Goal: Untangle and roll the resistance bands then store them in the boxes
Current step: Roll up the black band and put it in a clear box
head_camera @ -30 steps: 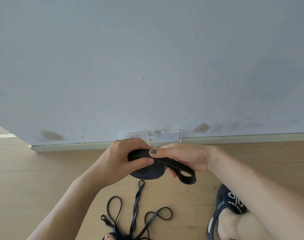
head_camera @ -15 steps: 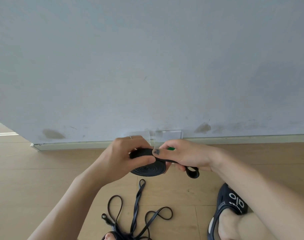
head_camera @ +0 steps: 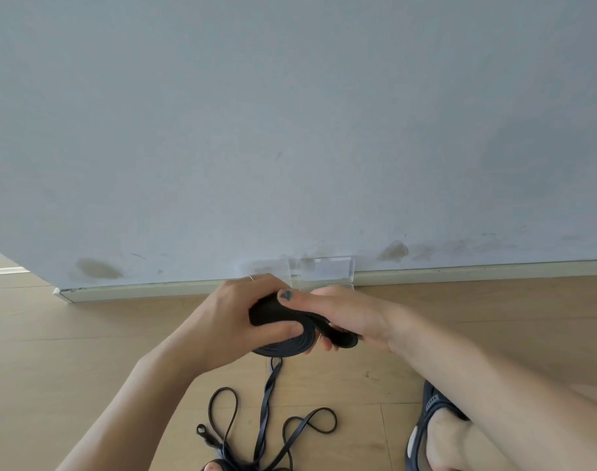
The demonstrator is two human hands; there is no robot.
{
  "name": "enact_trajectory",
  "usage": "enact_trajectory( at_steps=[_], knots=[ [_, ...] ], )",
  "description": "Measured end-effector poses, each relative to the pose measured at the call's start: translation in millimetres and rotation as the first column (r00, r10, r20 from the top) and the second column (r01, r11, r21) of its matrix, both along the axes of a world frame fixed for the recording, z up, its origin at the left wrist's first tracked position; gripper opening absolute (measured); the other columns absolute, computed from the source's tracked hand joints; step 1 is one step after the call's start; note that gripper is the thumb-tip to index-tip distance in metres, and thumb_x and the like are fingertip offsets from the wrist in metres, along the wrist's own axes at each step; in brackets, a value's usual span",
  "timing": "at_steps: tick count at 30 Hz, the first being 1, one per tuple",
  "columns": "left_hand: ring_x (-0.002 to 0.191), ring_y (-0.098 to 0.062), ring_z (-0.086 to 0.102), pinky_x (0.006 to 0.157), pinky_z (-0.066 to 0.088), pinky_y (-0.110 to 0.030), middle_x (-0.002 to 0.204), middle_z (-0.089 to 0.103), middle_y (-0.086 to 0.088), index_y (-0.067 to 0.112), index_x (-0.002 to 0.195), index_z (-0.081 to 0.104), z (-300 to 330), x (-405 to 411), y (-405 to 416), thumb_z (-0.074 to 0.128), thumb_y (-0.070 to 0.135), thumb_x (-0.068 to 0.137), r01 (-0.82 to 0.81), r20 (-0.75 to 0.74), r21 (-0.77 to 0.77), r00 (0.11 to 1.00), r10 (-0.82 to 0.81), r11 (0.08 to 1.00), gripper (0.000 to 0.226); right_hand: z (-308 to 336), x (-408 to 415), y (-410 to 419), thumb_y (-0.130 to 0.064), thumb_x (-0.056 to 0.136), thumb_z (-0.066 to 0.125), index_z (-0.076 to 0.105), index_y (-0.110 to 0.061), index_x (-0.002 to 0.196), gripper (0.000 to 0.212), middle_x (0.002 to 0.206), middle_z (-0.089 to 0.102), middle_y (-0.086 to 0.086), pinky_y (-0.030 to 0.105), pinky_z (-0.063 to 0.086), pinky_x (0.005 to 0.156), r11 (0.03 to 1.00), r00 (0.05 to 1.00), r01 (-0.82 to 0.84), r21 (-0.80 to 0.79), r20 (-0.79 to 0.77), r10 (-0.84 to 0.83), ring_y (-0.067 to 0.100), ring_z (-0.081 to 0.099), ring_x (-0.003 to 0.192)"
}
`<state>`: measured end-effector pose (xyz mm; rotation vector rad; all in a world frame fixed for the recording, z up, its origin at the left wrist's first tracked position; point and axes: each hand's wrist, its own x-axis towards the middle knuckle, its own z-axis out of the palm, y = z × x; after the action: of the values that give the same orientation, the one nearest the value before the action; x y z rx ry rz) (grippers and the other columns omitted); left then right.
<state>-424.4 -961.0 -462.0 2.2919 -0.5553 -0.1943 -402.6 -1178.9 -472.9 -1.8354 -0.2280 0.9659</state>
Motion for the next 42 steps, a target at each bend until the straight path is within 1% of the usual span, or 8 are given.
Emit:
enact_trajectory(
  at_steps=[5,9,14,22,28,33,37,42],
  knots=[
    [0.074,-0.008,0.063,0.064,0.047,-0.016,0.08,0.069,0.012,0.035,0.087,0.069,2.2,2.6,-4.2,0.071,0.035,0.086,-0.087,-0.074,-0.153,0.994,0.077,0.984,0.002,4.4,-0.1,1.9,-0.086,0.089,0.036,0.072,-0.009,0.107,0.087,0.077,0.071,0.005,0.026,0.049,0.062,0.999,0.999,0.03,0.011,-0.029,-0.03,0.012,0.056,0.057],
    [0.075,-0.007,0.065,0.064,0.051,-0.018,0.081,0.071,0.006,0.031,0.087,0.072,4.8,5.7,-0.3,0.066,0.036,0.088,-0.279,-0.193,-0.331,0.955,0.224,0.901,0.008,7.5,-0.9,11.5,-0.064,0.105,0.035,0.051,-0.01,0.078,0.062,0.053,0.054,-0.001,0.026,0.034,0.046,0.961,0.949,0.268,0.072,0.152,-0.276,0.016,0.04,0.042],
    [0.08,-0.013,0.068,0.071,0.054,-0.028,0.087,0.073,-0.004,0.021,0.092,0.074,-2.1,9.2,-11.9,0.064,0.028,0.1,-0.436,-0.291,-0.408,0.895,0.339,0.802,0.014,-4.9,-7.1,29.1,-0.058,0.108,0.03,0.042,-0.005,0.085,0.06,0.06,0.042,-0.006,0.032,0.033,0.055,0.863,0.813,0.484,0.145,0.291,-0.505,0.017,0.039,0.056],
    [0.088,-0.026,0.068,0.081,0.054,-0.044,0.099,0.073,-0.017,0.005,0.106,0.074,-7.8,20.4,-21.6,0.058,0.035,0.104,-0.66,-0.543,-0.486,0.742,0.394,0.573,0.033,-9.7,-10.7,46.9,-0.043,0.111,0.03,0.046,-0.015,0.097,0.034,0.061,0.049,-0.001,0.047,0.047,0.057,0.863,0.624,0.472,0.179,0.624,-0.47,0.023,0.053,0.055],
    [0.096,-0.027,0.074,0.09,0.059,-0.044,0.106,0.078,-0.015,0.008,0.108,0.076,-26.2,26.8,-24.2,0.058,0.04,0.103,-0.759,-0.692,-0.401,0.618,0.373,0.512,0.038,-24.7,3.6,52.8,-0.046,0.105,0.051,0.052,-0.021,0.116,0.028,0.085,0.068,0.005,0.037,0.054,0.047,0.862,0.771,0.477,0.17,0.389,-0.503,0.022,0.06,0.041],
    [0.098,-0.025,0.074,0.083,0.058,-0.035,0.108,0.077,-0.011,0.009,0.115,0.07,-61.4,49.0,-10.8,0.056,0.055,0.1,-0.834,-0.817,-0.169,0.417,0.398,0.525,0.05,-61.4,24.2,50.6,-0.045,0.105,0.051,0.052,-0.015,0.11,0.031,0.053,0.053,-0.002,0.033,0.045,0.052,0.905,0.877,0.421,0.057,0.227,-0.423,0.018,0.047,0.036],
    [0.098,-0.026,0.071,0.08,0.058,-0.034,0.112,0.072,-0.013,0.005,0.124,0.058,-99.3,73.6,4.5,0.043,0.057,0.104,-0.81,-0.868,-0.095,0.352,0.35,0.579,0.058,-116.1,39.1,72.4,-0.037,0.107,0.049,0.052,-0.007,0.114,0.03,0.078,0.052,0.007,0.031,0.043,0.048,0.745,0.745,0.666,0.04,-0.014,-0.666,0.014,0.043,0.041],
    [0.101,-0.023,0.07,0.095,0.058,-0.043,0.112,0.067,-0.008,0.018,0.136,0.044,-170.5,97.3,37.3,0.037,0.057,0.103,-0.653,-0.696,0.124,0.48,0.535,0.747,0.051,-197.0,68.8,97.6,-0.03,0.108,0.046,0.051,-0.001,0.121,0.032,0.087,0.053,0.009,0.031,0.044,0.05,0.607,0.585,0.785,-0.12,-0.177,-0.791,0.018,0.044,0.047]
  ],
)
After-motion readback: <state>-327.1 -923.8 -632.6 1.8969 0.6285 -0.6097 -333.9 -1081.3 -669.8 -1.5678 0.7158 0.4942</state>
